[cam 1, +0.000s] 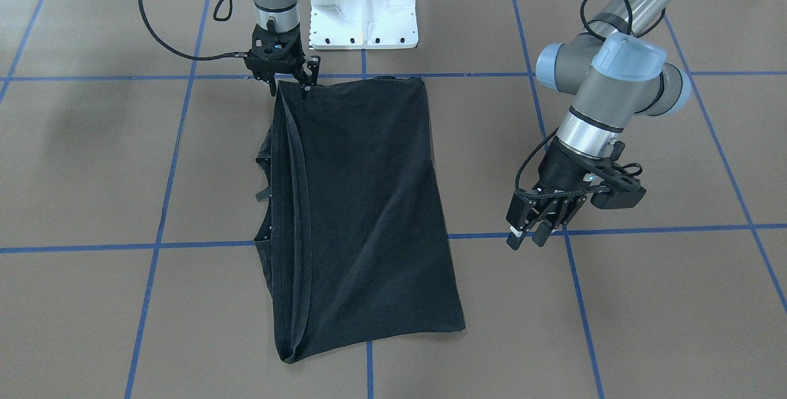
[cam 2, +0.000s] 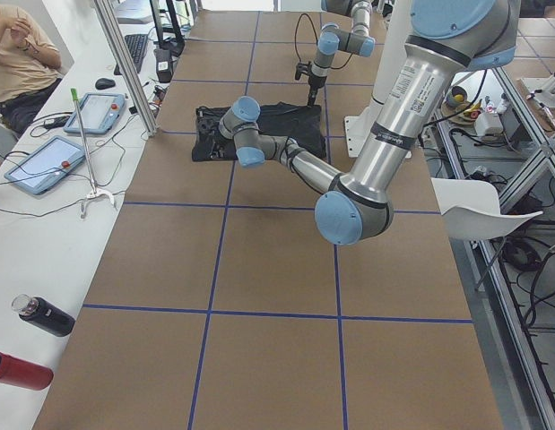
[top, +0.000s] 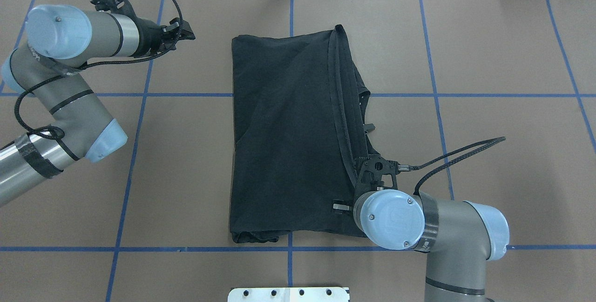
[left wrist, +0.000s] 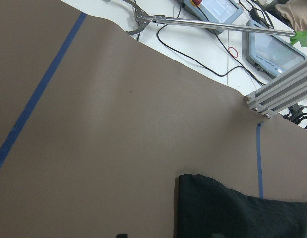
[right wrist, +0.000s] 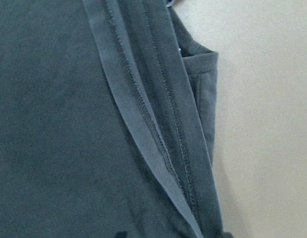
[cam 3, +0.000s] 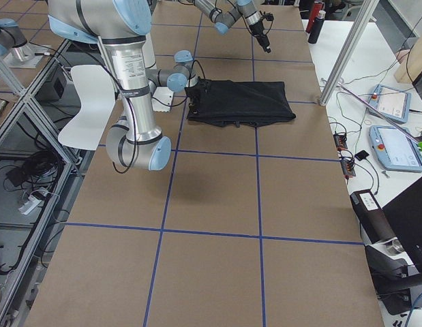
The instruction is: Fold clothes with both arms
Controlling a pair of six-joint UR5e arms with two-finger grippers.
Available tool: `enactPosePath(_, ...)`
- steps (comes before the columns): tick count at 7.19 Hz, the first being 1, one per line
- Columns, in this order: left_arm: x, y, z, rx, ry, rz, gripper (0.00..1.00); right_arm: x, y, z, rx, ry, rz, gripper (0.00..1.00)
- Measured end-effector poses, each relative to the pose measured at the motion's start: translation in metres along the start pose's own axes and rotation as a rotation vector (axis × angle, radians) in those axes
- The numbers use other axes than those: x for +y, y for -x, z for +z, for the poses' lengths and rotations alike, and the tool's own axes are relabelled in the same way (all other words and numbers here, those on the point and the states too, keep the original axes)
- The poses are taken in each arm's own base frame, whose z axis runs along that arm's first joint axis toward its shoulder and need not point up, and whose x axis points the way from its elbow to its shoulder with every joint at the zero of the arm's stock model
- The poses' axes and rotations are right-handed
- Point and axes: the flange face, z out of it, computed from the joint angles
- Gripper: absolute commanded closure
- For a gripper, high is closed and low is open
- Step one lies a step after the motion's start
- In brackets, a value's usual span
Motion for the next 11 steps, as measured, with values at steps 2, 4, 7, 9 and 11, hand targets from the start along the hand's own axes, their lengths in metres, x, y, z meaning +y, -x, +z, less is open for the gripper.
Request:
enactPosePath(2,0.0,0.0,0.0,0.001,-0.001,0.0,0.36,-0.004,-0.008,0.007,-0.047,-0.005,0.291,0.3)
enactPosePath(4,0.0,0.0,0.0,0.001,-0.001,-0.006,0.36,-0.007,-0.014,0.019,-0.036,-0.026,0.388,0.3)
enactPosePath(7,0.0,0.0,0.0,0.0,0.001,-0.016,0.36,-0.007,-0.017,0.031,-0.017,-0.039,0.404,0.29)
enactPosePath(9,0.001,0.0,0.0,0.001,0.001,-0.018,0.36,-0.007,-0.017,0.034,-0.01,-0.042,0.402,0.5)
enactPosePath(11,0.001,-0.001,0.0,0.001,0.001,-0.019,0.36,-0.008,-0.016,0.034,-0.012,-0.043,0.408,1.0)
